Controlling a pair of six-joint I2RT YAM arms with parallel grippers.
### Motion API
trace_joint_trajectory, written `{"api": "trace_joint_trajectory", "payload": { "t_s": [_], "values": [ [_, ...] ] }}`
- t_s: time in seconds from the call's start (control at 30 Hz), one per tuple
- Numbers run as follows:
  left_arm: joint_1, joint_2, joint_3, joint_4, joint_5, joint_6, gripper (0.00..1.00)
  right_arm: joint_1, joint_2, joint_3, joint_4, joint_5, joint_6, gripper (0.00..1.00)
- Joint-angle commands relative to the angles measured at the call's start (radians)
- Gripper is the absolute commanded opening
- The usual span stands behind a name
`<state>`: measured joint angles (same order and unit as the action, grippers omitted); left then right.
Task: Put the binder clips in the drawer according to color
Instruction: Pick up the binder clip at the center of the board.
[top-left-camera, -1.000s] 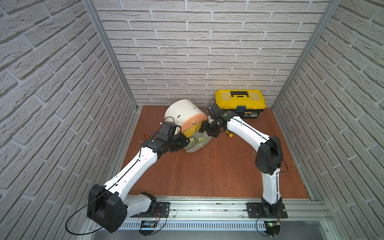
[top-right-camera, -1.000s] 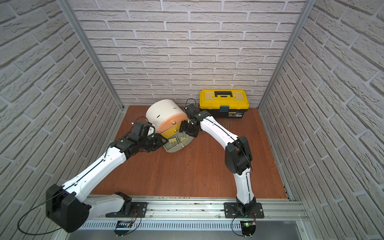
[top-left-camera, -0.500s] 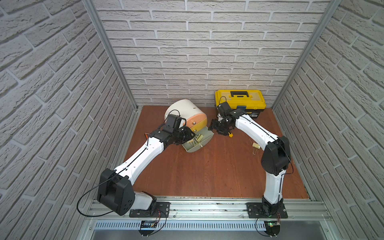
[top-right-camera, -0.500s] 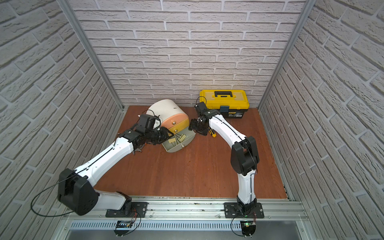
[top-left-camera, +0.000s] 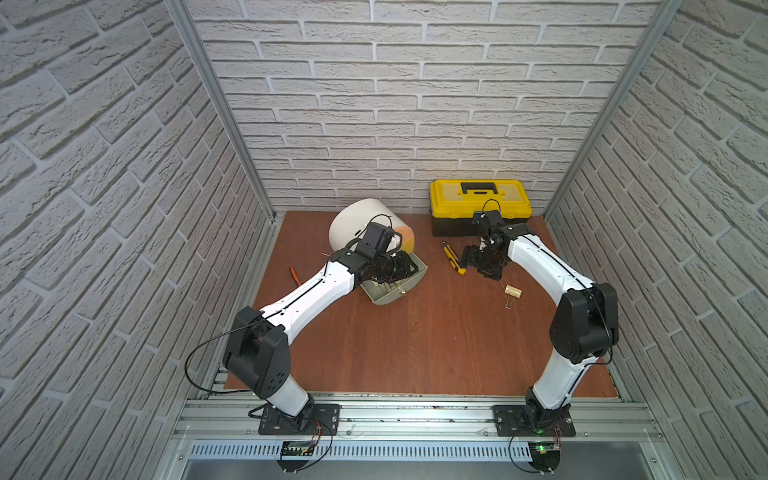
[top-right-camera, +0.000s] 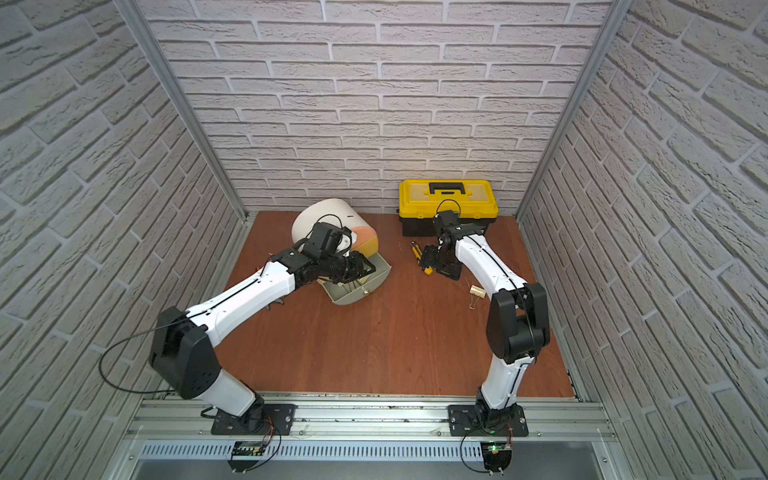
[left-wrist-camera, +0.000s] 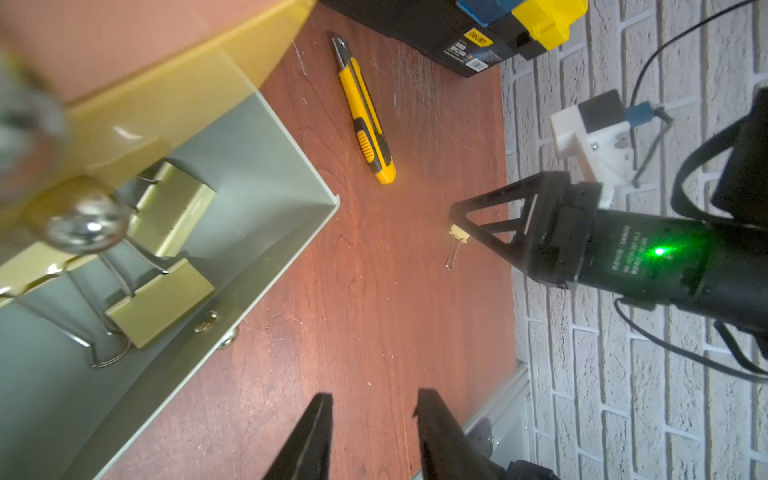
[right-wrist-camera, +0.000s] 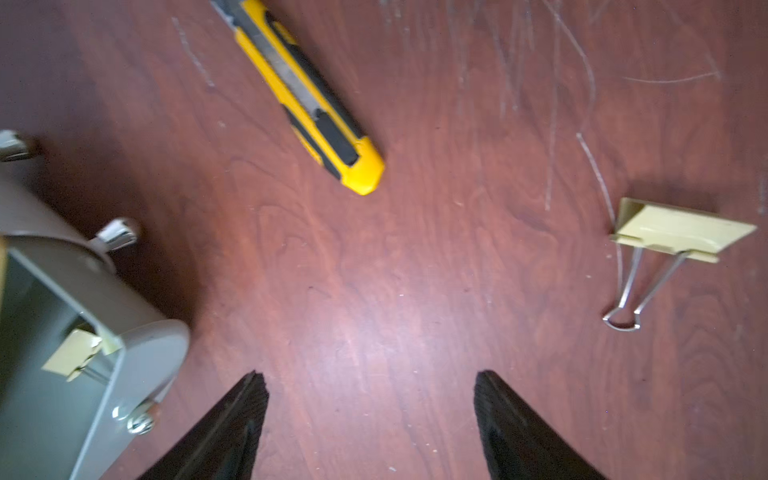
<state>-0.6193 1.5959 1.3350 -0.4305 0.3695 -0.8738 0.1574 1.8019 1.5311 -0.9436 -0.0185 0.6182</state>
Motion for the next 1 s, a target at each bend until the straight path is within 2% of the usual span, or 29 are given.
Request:
{"api": "trace_joint_trajectory", "payload": {
  "t_s": [0.0,0.3,0.63,0.97],
  "values": [
    [-0.023,0.024,0.049,0.013,0.017,0.033,0.39,-0.042,-0.057,-0.031,-0.034,0.061,-0.048,0.83],
    [-0.058,0.071,0.095,0.012,0.034,0.039,0.41,-0.143,-0.022,-0.087,-0.02,0.154,-0.108,0.89],
    [-0.069,0.07,0.09,0.019,0.043,0.036,0.43,-0.174,0.117,0.031,-0.079,0.245,-0.206,0.93],
    [-0.068,0.053,0.079,0.005,0.04,0.042,0.43,-0.234,0.169,0.025,-0.06,0.203,-0.211,0.95]
  ]
}}
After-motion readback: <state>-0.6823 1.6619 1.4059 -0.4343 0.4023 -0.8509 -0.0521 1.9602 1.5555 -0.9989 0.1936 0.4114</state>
